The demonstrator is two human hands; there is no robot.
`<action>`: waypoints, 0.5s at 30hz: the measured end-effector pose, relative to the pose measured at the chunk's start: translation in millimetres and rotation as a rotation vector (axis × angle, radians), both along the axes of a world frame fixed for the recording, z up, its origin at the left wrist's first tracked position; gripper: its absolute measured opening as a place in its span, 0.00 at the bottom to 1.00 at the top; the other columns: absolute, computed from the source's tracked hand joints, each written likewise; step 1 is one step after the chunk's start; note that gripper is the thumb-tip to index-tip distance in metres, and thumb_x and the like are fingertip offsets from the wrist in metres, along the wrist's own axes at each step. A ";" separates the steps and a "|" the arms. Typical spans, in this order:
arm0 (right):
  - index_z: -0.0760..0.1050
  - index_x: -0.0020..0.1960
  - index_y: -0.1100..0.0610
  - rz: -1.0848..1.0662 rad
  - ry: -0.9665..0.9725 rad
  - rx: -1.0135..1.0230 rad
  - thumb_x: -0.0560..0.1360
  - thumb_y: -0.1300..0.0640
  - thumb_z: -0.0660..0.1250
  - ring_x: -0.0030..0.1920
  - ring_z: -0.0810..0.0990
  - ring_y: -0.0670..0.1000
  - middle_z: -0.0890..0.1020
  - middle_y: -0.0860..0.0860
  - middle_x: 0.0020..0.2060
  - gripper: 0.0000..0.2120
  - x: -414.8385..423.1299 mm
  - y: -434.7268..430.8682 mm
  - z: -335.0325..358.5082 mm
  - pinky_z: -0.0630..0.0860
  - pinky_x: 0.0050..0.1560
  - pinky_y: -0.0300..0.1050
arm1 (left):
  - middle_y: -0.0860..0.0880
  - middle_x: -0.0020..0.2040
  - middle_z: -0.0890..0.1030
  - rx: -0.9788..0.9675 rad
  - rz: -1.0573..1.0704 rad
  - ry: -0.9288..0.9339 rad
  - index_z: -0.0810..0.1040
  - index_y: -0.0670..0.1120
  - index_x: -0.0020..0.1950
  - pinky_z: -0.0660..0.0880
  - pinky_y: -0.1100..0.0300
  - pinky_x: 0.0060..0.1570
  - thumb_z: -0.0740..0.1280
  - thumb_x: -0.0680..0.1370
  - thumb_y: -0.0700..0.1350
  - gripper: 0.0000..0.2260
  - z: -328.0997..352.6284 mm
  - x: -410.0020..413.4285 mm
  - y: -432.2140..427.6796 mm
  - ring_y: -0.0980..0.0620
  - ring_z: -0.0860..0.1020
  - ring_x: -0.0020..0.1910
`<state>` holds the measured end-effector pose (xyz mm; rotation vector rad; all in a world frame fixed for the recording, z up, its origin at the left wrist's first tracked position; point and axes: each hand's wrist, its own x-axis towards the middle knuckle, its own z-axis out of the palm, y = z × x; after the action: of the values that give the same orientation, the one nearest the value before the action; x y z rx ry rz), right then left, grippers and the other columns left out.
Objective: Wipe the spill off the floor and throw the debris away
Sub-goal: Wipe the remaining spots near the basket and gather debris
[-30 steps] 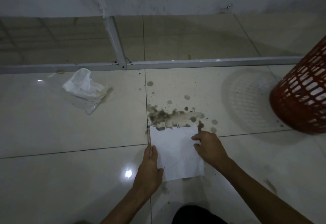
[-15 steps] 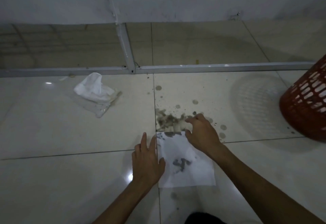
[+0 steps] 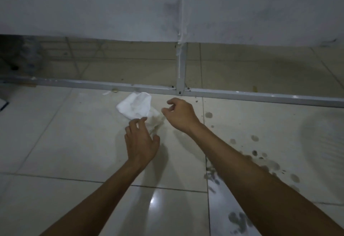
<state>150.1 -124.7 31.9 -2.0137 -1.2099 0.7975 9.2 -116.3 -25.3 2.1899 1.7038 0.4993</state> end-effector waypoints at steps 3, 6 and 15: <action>0.70 0.65 0.62 -0.069 0.108 -0.089 0.73 0.42 0.63 0.61 0.75 0.58 0.76 0.57 0.62 0.28 -22.8 40.4 -6.2 0.72 0.55 0.44 | 0.38 0.66 0.66 -0.063 0.187 -0.090 0.63 0.41 0.67 0.68 0.45 0.62 0.72 0.68 0.47 0.31 -8.5 -4.7 32.2 0.38 0.66 0.63; 0.74 0.57 0.64 -0.086 0.088 -0.182 0.73 0.38 0.62 0.53 0.80 0.60 0.81 0.60 0.54 0.29 -34.9 69.7 -16.1 0.73 0.44 0.44 | 0.39 0.73 0.59 -0.142 0.219 -0.066 0.52 0.41 0.73 0.62 0.45 0.68 0.71 0.70 0.54 0.41 -23.4 -8.9 59.2 0.38 0.59 0.71; 0.78 0.45 0.65 -0.004 -0.112 -0.054 0.76 0.57 0.65 0.45 0.80 0.57 0.81 0.60 0.43 0.11 -28.4 94.8 -11.6 0.67 0.40 0.38 | 0.41 0.76 0.54 -0.263 0.128 -0.013 0.49 0.40 0.75 0.55 0.46 0.73 0.67 0.70 0.63 0.46 -38.8 -6.9 87.9 0.40 0.52 0.75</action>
<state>121.7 -29.9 20.3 -2.1282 -1.2580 0.7308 2.4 -28.4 -64.1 1.8994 1.7973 0.2989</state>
